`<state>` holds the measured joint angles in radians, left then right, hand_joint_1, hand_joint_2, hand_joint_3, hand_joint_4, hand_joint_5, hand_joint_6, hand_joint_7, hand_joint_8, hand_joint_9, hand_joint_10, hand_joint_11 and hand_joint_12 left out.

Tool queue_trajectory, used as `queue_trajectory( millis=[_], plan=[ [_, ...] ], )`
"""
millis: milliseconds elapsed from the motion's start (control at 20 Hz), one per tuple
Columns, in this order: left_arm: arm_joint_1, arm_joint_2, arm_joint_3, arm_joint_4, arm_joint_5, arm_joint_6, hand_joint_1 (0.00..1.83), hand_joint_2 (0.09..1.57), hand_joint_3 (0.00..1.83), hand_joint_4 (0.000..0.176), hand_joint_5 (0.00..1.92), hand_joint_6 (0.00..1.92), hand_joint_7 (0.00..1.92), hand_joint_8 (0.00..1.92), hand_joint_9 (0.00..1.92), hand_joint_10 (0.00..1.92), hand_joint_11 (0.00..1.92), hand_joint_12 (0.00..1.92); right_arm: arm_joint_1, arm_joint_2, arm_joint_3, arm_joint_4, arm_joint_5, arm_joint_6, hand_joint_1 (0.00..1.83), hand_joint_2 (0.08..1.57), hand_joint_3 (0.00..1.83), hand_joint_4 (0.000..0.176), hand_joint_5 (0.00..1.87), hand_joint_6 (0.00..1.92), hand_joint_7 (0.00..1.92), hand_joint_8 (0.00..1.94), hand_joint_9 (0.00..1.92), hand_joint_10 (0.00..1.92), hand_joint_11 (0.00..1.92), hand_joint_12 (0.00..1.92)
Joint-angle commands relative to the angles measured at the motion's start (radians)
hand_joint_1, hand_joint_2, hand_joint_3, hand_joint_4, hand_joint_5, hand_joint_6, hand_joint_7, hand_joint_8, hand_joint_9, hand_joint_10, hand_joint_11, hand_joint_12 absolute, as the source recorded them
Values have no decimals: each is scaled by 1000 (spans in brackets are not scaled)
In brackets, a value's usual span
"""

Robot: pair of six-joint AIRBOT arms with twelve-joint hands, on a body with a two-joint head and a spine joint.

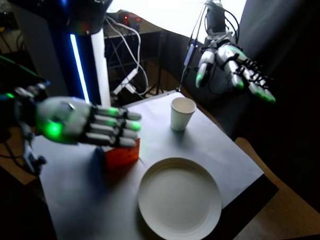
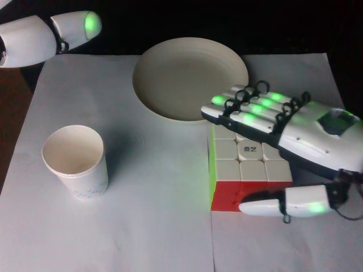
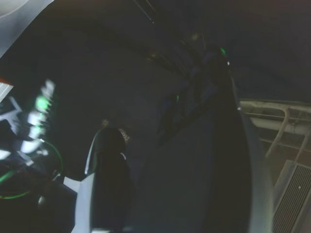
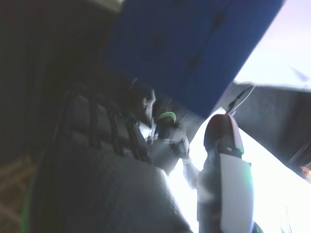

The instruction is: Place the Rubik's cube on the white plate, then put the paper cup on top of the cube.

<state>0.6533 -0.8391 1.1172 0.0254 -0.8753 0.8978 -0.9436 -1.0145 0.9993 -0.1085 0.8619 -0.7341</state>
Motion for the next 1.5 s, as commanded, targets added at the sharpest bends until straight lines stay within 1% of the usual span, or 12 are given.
queue_trajectory(
  millis=[0, 100, 150, 200, 350, 500, 600, 750, 900, 1050, 1150, 1450],
  plan=[
    [-13, 0, 4, -21, -118, -1, 207, 1375, 3, 176, 0, 0, 0, 0, 0, 0, 0, 0, 25, -10, 11, 15, 101, 4, 763, 993, 0, 0, 0, 0, 0, 0, 0, 0, 0, 0],
    [-13, -5, 5, -20, -107, -1, 210, 1379, 3, 153, 0, 0, 0, 0, 0, 0, 0, 0, 35, -37, 35, 23, 71, 4, 746, 1031, 8, 15, 0, 0, 0, 0, 10, 4, 24, 12],
    [-13, -6, 5, -20, -104, -1, 208, 1381, 4, 143, 0, 0, 0, 0, 0, 0, 0, 0, 35, -40, 38, 25, 68, 4, 736, 1055, 0, 26, 0, 0, 14, 0, 40, 132, 4, 346],
    [-8, -5, 4, -18, -104, -1, 199, 1394, 5, 136, 0, 0, 0, 0, 0, 0, 0, 0, 35, -40, 39, 34, 65, 3, 881, 1123, 2, 0, 47, 1084, 184, 1376, 285, 1709, 124, 1918],
    [-5, -5, 4, -18, -107, -1, 207, 1389, 1, 176, 0, 0, 0, 0, 0, 0, 0, 0, 35, -34, 33, 34, 65, 3, 920, 1143, 3, 0, 75, 1265, 310, 1569, 290, 1691, 13, 1905],
    [-2, -5, 4, -19, -109, -1, 227, 1394, 2, 141, 0, 0, 0, 0, 0, 0, 0, 0, 35, -22, 20, 34, 96, 3, 928, 1137, 0, 0, 113, 1244, 279, 1524, 356, 1750, 102, 1921],
    [-2, -5, 4, -19, -109, -1, 205, 1383, 0, 176, 0, 0, 0, 0, 0, 0, 0, 0, 35, 5, 5, 34, 147, 3, 945, 1175, 6, 0, 53, 1243, 277, 1648, 313, 1762, 73, 1920],
    [-2, -5, 4, -20, -110, -1, 238, 1391, 1, 148, 0, 0, 0, 0, 0, 0, 0, 0, 55, 50, -22, 11, 224, 3, 1001, 1166, 0, 0, 43, 1387, 208, 1609, 344, 1849, 496, 1921],
    [1, -5, 4, -21, -110, -1, 207, 1386, 0, 160, 0, 0, 0, 0, 0, 0, 0, 0, 114, 80, -29, -27, 241, 3, 1088, 1180, 3, 0, 0, 1396, 177, 1577, 170, 1595, 17, 1827],
    [1, -5, 5, -22, -111, -1, 228, 1383, 0, 153, 0, 0, 0, 0, 0, 0, 0, 0, 170, 83, -1, -27, 239, -1, 1042, 1158, 0, 0, 5, 1394, 142, 1589, 320, 1881, 319, 1921],
    [1, -6, 6, -24, -111, -1, 242, 1398, 5, 134, 0, 0, 0, 0, 0, 0, 0, 0, 235, 73, 23, -26, 199, -28, 1013, 1163, 0, 0, 48, 1198, 145, 1507, 307, 1811, 399, 1921],
    [2, -7, 10, -28, -117, -1, 267, 1391, 0, 144, 0, 0, 0, 0, 0, 0, 0, 0, 420, -49, 167, -25, -13, -66, 1125, 1094, 0, 0, 135, 1144, 266, 1288, 422, 1779, 602, 1921]
  ],
)
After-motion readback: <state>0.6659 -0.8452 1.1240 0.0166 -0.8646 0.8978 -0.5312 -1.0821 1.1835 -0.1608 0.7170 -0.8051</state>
